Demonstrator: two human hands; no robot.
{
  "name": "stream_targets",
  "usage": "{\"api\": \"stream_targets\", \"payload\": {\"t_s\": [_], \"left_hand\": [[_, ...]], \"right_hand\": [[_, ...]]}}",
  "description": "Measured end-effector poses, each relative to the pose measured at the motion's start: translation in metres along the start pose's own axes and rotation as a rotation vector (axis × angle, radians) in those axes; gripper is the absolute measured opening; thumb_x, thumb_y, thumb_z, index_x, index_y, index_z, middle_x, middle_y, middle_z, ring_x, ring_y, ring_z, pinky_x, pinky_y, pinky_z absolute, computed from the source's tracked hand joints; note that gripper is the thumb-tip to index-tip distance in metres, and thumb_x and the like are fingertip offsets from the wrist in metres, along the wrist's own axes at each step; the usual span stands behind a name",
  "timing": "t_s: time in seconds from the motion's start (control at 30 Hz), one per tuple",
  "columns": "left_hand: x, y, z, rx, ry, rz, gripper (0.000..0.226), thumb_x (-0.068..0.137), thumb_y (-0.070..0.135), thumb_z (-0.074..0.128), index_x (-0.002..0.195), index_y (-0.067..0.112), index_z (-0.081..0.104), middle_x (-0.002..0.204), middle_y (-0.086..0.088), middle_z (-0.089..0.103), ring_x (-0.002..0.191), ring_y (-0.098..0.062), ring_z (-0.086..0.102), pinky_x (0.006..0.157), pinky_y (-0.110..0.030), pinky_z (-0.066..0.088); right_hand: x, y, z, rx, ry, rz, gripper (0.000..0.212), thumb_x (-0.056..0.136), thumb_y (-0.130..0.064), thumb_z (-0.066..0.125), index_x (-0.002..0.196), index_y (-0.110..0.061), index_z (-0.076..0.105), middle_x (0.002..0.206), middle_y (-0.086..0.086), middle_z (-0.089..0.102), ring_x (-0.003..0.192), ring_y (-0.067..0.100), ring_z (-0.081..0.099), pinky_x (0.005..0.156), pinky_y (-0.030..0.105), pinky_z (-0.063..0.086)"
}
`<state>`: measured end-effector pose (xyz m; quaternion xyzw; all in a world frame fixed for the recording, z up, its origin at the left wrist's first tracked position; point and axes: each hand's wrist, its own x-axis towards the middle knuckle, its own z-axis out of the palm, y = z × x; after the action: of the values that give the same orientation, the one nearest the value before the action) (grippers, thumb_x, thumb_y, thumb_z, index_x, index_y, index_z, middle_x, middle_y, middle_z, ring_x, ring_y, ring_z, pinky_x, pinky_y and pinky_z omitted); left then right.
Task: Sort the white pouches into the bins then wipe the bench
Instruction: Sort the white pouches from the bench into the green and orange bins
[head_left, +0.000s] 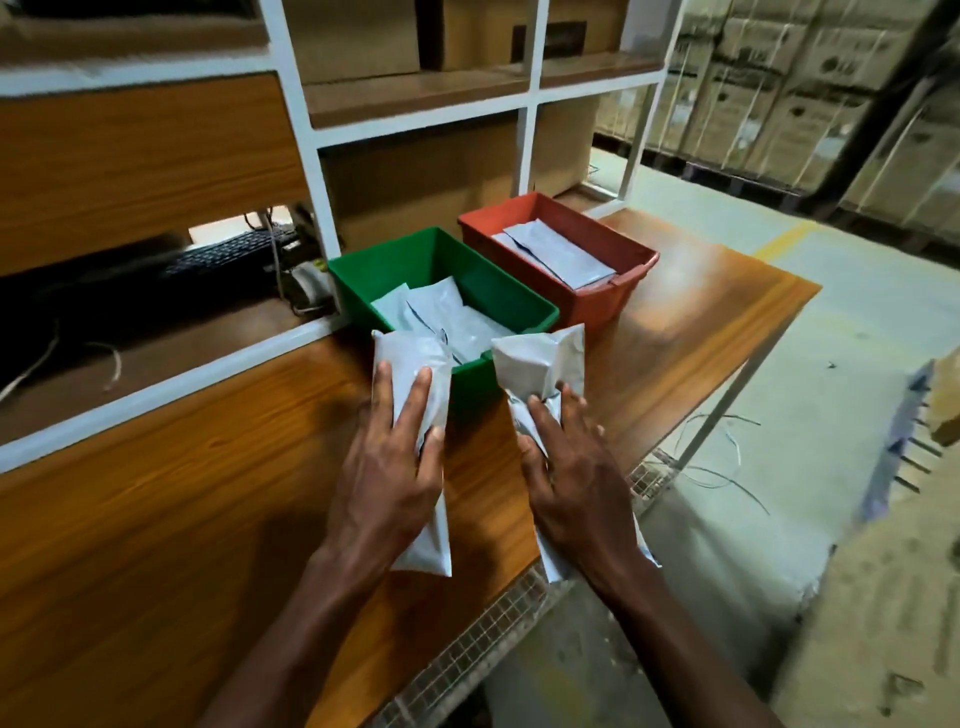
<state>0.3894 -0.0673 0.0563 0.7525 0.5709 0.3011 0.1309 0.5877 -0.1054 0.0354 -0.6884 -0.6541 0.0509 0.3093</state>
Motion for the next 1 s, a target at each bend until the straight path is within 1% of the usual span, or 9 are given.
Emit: {"api": "stream_targets", "payload": {"t_s": [0.1,0.23,0.33,0.47,0.6,0.67,0.73,0.87,1.0], "left_hand": [[0.041,0.004,0.013,-0.008,0.056,0.002,0.059,0.1,0.049,0.033,0.155,0.045,0.01,0.166,0.007,-0.01,0.151,-0.024,0.016,0.116,-0.048,0.033],[0.089,0.014,0.021,-0.026,0.13,-0.044,0.062,0.097,0.052,0.03,0.155,0.043,0.013,0.165,0.01,-0.011,0.152,-0.017,0.009,0.119,-0.045,0.029],[0.121,0.024,0.022,0.0,0.195,-0.091,0.06,0.099,0.05,0.031,0.155,0.042,0.013,0.165,0.011,-0.01,0.152,-0.016,0.007,0.119,-0.044,0.028],[0.148,0.033,0.025,0.033,0.257,-0.185,0.057,0.102,0.045,0.036,0.155,0.044,0.014,0.165,0.013,-0.008,0.152,-0.018,0.011,0.116,-0.045,0.034],[0.159,0.044,0.024,0.08,0.249,-0.282,0.057,0.102,0.045,0.037,0.154,0.047,0.014,0.165,0.016,-0.01,0.152,-0.012,0.005,0.119,-0.037,0.021],[0.157,0.05,0.024,0.108,0.292,-0.313,0.058,0.101,0.044,0.039,0.154,0.046,0.015,0.165,0.015,-0.009,0.152,-0.011,0.006,0.119,-0.036,0.022],[0.154,0.054,0.023,0.123,0.315,-0.344,0.058,0.101,0.044,0.039,0.154,0.046,0.016,0.165,0.014,-0.008,0.152,-0.01,0.006,0.119,-0.038,0.026],[0.149,0.056,0.023,0.116,0.365,-0.417,0.058,0.099,0.043,0.041,0.152,0.05,0.018,0.165,0.015,-0.004,0.151,-0.007,0.005,0.116,-0.037,0.029],[0.148,0.05,0.014,0.11,0.383,-0.464,0.058,0.099,0.043,0.042,0.15,0.053,0.016,0.164,0.019,-0.005,0.151,-0.01,0.01,0.111,-0.039,0.035]], "right_hand": [[0.051,0.017,0.005,0.003,-0.009,-0.062,0.051,0.103,-0.05,0.032,0.15,-0.031,0.04,0.164,0.003,0.027,0.152,0.023,0.022,0.119,0.047,0.031],[0.11,0.033,0.01,0.033,-0.063,-0.108,0.054,0.103,-0.054,0.027,0.154,-0.038,0.032,0.168,-0.003,0.016,0.155,0.017,0.01,0.124,0.039,0.017],[0.159,0.036,0.011,0.06,-0.124,-0.182,0.054,0.104,-0.052,0.028,0.155,-0.036,0.03,0.168,-0.002,0.012,0.155,0.018,0.007,0.123,0.038,0.009],[0.217,0.032,0.011,0.089,-0.201,-0.27,0.053,0.104,-0.05,0.029,0.155,-0.033,0.031,0.168,0.002,0.015,0.155,0.022,0.011,0.123,0.045,0.016],[0.266,0.023,0.034,0.087,-0.235,-0.391,0.049,0.105,-0.043,0.034,0.149,-0.024,0.042,0.162,0.013,0.03,0.149,0.032,0.027,0.117,0.047,0.027],[0.288,0.018,0.05,0.104,-0.29,-0.422,0.05,0.104,-0.043,0.032,0.147,-0.021,0.044,0.159,0.016,0.034,0.147,0.036,0.031,0.116,0.048,0.031],[0.302,0.013,0.071,0.046,-0.332,-0.437,0.051,0.103,-0.044,0.029,0.146,-0.019,0.043,0.158,0.019,0.035,0.145,0.038,0.032,0.114,0.049,0.033],[0.318,0.003,0.11,-0.078,-0.455,-0.413,0.052,0.104,-0.044,0.028,0.148,-0.017,0.038,0.16,0.018,0.028,0.144,0.038,0.031,0.115,0.05,0.029],[0.324,0.011,0.144,-0.166,-0.616,-0.316,0.058,0.105,-0.045,0.025,0.154,-0.014,0.026,0.165,0.02,0.012,0.151,0.038,0.015,0.119,0.052,0.017]]}}
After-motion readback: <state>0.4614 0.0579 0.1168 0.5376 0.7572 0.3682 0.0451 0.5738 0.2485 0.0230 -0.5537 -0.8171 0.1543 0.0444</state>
